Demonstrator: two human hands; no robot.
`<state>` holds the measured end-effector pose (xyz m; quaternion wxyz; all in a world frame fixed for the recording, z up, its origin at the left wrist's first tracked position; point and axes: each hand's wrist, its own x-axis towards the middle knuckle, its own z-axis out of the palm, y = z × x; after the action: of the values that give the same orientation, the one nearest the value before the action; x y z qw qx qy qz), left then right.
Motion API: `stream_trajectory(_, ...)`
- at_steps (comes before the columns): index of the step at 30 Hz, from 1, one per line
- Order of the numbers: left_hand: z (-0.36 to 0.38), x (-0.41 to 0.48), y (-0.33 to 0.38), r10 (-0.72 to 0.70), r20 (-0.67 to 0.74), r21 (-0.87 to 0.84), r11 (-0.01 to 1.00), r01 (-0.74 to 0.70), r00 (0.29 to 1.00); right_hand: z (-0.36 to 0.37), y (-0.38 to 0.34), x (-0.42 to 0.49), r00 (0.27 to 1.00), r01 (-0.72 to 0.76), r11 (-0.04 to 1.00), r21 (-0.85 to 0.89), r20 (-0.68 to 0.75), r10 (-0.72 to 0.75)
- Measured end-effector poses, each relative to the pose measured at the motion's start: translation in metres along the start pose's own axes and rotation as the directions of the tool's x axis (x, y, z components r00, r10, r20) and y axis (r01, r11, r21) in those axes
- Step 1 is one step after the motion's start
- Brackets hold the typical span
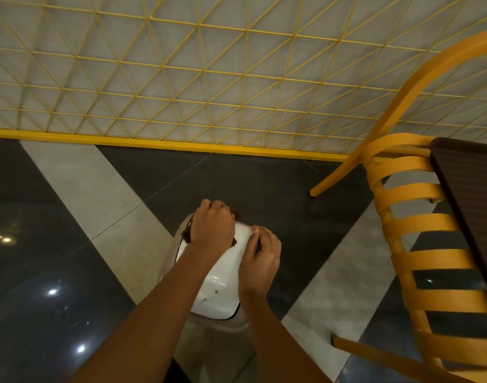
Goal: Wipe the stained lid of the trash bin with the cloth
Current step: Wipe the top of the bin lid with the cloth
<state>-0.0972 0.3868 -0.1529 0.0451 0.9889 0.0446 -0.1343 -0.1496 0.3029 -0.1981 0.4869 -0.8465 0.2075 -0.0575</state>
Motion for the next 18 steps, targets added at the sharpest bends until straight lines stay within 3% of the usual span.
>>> stream_trajectory(5,0.001,0.004,0.02,0.152,0.058,-0.139,0.98,-0.143,0.987,0.002,0.001,0.0,0.999,0.027,1.0,0.013,-0.038,-0.027)
stream_trajectory(7,0.001,0.008,0.013,0.111,0.067,-0.21,0.973,-0.094,0.992,0.002,0.001,0.0,0.998,0.042,0.999,0.009,-0.051,-0.042)
stream_trajectory(11,0.0,0.012,0.007,-0.006,0.087,-0.07,0.997,0.012,0.996,0.002,0.001,0.001,0.999,0.024,1.0,-0.009,-0.035,-0.024)
stream_trajectory(18,0.001,0.011,0.012,0.135,0.077,-0.207,0.971,-0.116,0.988,0.001,-0.001,0.0,0.998,0.041,0.999,-0.013,-0.045,-0.041)
